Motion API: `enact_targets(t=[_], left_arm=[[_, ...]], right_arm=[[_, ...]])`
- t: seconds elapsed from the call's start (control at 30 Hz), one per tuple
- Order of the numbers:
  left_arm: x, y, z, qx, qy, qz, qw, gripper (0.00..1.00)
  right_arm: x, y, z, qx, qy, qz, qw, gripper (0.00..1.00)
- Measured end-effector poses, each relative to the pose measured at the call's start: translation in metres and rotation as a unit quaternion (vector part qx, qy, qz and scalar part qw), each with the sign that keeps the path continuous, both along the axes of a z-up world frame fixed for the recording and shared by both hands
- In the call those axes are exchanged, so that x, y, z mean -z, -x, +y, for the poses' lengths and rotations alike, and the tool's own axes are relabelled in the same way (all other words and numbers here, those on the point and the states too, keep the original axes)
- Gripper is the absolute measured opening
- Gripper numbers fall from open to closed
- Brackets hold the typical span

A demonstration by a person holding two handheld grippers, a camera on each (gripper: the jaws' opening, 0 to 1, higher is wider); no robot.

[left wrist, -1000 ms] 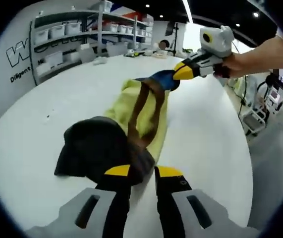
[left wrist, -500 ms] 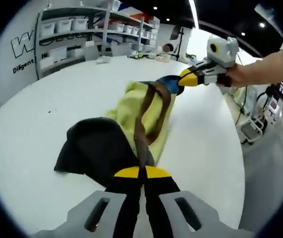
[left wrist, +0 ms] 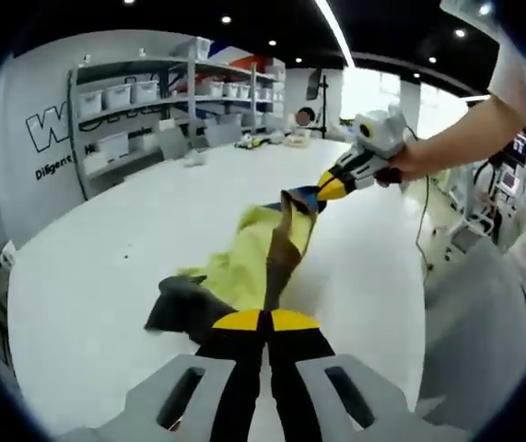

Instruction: Fold the garment on the visible template until the final outline fits inside the template.

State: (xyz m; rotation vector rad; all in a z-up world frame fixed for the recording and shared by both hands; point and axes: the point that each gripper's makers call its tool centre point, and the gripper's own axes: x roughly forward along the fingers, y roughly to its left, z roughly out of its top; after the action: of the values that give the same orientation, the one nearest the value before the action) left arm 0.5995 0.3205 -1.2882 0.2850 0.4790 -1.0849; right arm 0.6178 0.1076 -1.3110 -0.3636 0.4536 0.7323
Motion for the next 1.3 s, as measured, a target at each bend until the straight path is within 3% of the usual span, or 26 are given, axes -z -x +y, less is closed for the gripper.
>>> enact_targets(t=[0.33,0.63,0.8,0.97,1.13,1.3], left_arm=[[-0.013,0.044,0.01,0.001,0.007,-0.007,1.0,0.0],[-0.018,0.086,0.01,0.024,0.017,0.027,0.9992,0.0],[-0.033,0.096,0.013,0.034,0.03,0.036,0.9983,0.0],[-0.056,0.077,0.011,0.021,0.058,0.025,0.9978,0.0],[-0.068,0.03,0.011,-0.006,0.065,0.0,0.9979,0.0],[-0.076,-0.031,0.008,-0.035,0.069,-0.016,0.9969,0.0]], right_arm=[[-0.012,0.035,0.011,-0.019,0.003,-0.007,0.9998,0.0],[-0.018,0.072,0.016,-0.033,-0.002,0.004,0.9994,0.0],[-0.023,0.098,0.018,-0.06,-0.001,0.028,0.9978,0.0],[-0.042,0.092,0.016,-0.061,-0.026,0.024,0.9975,0.0],[-0.06,0.05,0.017,-0.046,-0.044,0.004,0.998,0.0],[-0.067,0.001,0.017,-0.039,-0.056,-0.001,0.9977,0.0]])
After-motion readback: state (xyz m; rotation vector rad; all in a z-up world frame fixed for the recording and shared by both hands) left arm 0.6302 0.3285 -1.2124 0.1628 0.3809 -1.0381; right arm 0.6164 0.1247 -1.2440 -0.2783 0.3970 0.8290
